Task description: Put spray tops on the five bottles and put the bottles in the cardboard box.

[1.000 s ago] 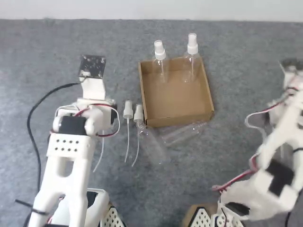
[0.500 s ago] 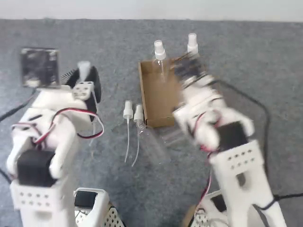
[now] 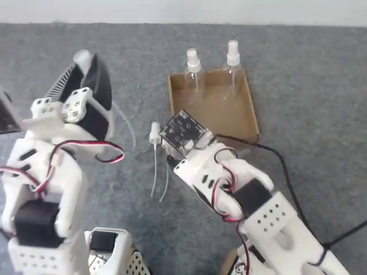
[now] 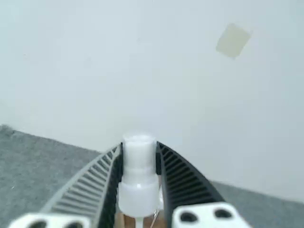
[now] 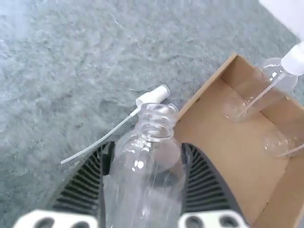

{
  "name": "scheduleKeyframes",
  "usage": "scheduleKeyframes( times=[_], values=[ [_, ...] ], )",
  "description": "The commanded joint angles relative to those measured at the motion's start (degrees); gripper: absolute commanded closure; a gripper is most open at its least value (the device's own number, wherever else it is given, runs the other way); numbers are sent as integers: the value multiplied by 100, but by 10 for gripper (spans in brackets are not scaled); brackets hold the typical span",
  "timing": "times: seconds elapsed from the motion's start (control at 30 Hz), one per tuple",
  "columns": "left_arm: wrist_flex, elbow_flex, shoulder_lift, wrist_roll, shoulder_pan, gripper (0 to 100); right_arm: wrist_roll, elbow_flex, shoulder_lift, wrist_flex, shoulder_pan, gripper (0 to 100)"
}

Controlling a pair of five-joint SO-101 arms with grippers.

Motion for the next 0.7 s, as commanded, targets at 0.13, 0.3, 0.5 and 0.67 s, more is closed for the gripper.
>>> scheduleKeyframes(
  times=[0.13,0.3,0.5,0.67],
  values=[
    [-1433,892,-26,703,53,977,-26,949,-1270,-1165,-374,992],
    [-1547,1033,-26,967,62,977,-62,1389,-1534,-1543,-418,992],
    [-1530,1182,-26,993,492,977,-62,1398,-1543,-1560,-418,992],
    [-1547,1534,-18,976,615,977,-62,1407,-1560,-1525,-409,992]
  ],
)
